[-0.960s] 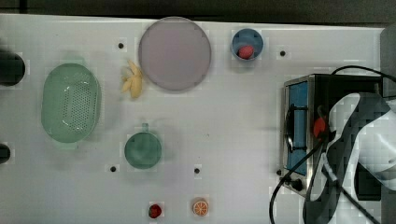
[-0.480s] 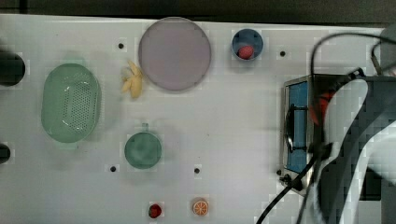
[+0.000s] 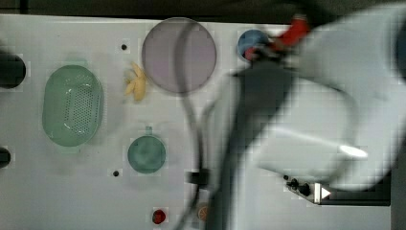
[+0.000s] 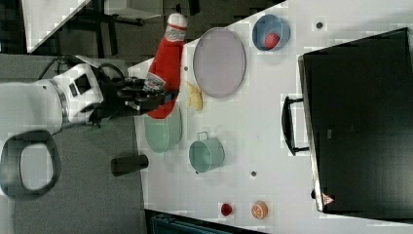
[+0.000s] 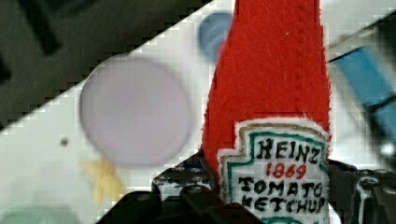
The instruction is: Pick Ketchup from oven and place it on table.
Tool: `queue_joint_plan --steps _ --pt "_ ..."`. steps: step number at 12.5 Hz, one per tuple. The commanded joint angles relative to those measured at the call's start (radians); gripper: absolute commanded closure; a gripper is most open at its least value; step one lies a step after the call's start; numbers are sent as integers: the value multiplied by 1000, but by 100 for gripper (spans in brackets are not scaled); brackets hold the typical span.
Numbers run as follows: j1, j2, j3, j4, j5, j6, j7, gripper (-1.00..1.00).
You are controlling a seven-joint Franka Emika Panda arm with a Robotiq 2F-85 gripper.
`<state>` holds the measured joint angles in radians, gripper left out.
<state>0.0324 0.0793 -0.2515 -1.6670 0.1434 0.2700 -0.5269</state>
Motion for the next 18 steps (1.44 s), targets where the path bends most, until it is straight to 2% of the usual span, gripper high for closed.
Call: queue_joint_plan --steps 1,5,12,14,17,18 --pt "43 51 66 -105 -53 -11 38 -29" --pt "73 44 113 -275 -92 121 174 -29" --pt "74 118 110 -559 -92 440 180 -29" --pt "74 144 108 -639 -92 583 180 -29" --pt "73 191 100 -704 -92 737 180 -29" --pt "73 207 96 -710 -91 773 181 -35"
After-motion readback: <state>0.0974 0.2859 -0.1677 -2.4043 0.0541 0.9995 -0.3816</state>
